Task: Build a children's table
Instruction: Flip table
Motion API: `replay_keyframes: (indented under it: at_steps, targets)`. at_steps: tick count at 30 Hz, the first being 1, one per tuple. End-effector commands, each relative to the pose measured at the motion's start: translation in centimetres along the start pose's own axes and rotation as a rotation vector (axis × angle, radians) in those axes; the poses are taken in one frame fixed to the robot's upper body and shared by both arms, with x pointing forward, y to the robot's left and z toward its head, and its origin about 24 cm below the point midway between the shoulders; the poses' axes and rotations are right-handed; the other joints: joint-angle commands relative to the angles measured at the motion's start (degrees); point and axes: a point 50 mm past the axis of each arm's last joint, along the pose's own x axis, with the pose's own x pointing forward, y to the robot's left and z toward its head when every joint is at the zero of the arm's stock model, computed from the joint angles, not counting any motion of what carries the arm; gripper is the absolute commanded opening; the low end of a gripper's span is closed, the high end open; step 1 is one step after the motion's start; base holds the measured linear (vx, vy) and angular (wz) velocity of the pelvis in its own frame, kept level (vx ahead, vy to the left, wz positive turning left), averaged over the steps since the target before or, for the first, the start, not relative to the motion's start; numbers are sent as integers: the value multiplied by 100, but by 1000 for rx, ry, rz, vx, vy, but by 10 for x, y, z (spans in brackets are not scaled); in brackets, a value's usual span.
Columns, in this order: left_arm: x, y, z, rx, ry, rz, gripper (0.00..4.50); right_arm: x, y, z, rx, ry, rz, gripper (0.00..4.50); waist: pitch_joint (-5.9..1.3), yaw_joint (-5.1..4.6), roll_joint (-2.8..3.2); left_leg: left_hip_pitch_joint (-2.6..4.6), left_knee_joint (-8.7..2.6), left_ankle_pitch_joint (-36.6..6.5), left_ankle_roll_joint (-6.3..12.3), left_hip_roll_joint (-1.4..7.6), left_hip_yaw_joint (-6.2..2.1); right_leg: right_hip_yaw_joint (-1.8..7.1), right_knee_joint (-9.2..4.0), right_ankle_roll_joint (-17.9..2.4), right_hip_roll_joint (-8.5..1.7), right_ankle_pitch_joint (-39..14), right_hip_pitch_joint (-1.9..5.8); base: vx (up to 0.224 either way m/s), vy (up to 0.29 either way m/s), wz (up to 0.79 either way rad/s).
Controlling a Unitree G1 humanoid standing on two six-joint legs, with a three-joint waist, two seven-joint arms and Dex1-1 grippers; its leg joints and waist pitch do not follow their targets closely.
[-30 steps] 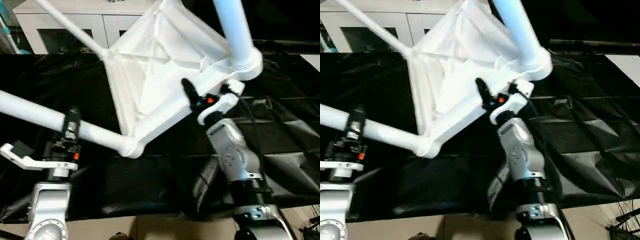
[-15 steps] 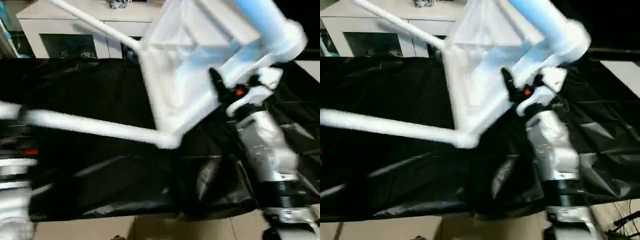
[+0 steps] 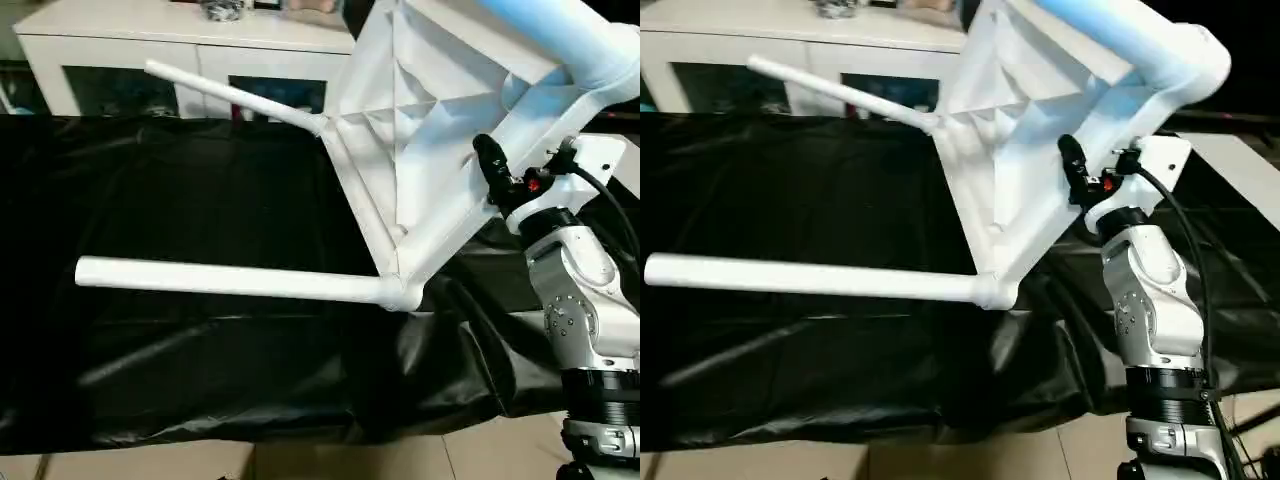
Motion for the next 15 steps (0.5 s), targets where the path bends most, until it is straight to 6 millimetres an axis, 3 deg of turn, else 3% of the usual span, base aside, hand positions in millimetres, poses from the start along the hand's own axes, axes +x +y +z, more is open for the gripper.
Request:
replay_keyframes:
  at_steps: [1,6,8,9,13,15]
  targets:
    - [3,-18,-10,88,103,-137,434,-6,-5,-19,-83,135,-20,225,-155,-33,103,104,-573,-2857,-376,73,-111,131,-522,-226,-80,-2438,-8,0,0,0]
    - [-2,-61,-44,268,361,-445,434,-6,5,-10,-154,140,54,222,-137,-20,126,109,-603,-2891,-415,101,-112,150,-518,-232,-90,-2440,-24,0,0,0]
    - [-1,-66,-46,272,366,-465,434,-5,5,-10,-173,142,50,219,-131,-19,139,105,-603,-2864,-426,95,-108,157,-509,-253,-94,-2396,-25,0,0,0]
    - [-1,-89,-53,319,408,-588,434,-3,4,-4,-216,137,18,217,-137,-30,111,93,-595,-2822,-432,88,-100,158,-514,-269,-93,-2376,-18,0,0,0]
    - [-1,-123,-57,346,424,-767,434,-2,5,-3,-280,152,-29,210,-136,1,117,129,-590,-2716,-478,100,-80,168,-478,-376,-77,-2105,-49,0,0,0]
    - [-1,-128,-57,342,420,-788,434,-3,6,-4,-297,159,-35,208,-132,11,123,116,-594,-2680,-515,90,-83,172,-460,-390,-74,-2053,-35,0,0,0]
